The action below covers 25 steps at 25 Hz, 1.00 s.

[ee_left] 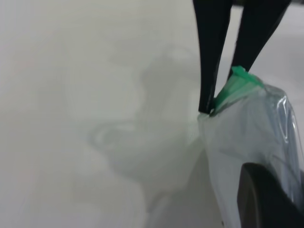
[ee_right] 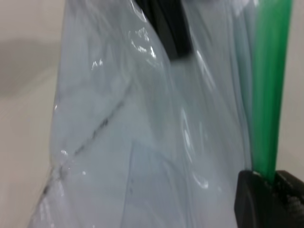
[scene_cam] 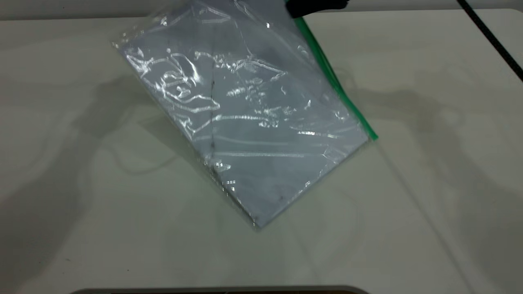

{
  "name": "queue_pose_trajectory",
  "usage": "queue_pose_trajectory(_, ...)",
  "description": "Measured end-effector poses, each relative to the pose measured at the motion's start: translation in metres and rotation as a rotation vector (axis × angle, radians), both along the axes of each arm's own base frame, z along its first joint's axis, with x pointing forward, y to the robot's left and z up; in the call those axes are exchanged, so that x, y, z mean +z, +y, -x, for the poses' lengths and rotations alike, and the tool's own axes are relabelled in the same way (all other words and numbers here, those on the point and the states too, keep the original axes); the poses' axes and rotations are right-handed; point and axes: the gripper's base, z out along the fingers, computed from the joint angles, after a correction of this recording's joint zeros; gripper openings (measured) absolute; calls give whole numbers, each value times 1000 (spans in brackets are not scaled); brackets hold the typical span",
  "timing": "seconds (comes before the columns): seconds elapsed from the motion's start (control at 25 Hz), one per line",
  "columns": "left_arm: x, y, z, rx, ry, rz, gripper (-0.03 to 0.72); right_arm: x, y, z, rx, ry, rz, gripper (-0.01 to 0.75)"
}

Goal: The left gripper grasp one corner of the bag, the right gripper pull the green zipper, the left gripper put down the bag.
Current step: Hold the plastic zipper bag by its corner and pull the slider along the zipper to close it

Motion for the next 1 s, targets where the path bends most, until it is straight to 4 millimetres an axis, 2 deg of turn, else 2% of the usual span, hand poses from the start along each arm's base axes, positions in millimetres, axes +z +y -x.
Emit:
queue_pose_trajectory(0.2,10,8,-6,38,-30,108,53,-2,-12,-3,-14,3,18,35)
queue_pose_trajectory(0.4,16,18,-12,80,-41,177,53,-10,-16,-2,3,15,78,35)
queue_pose_trajectory(0.76,21,38,-19,139,-62,234,53,-63,-38,3,-39,184,175,35)
queue_pose_trajectory(1.0,23,42,-21,153,-63,249,53,-80,-56,4,-84,270,221,35)
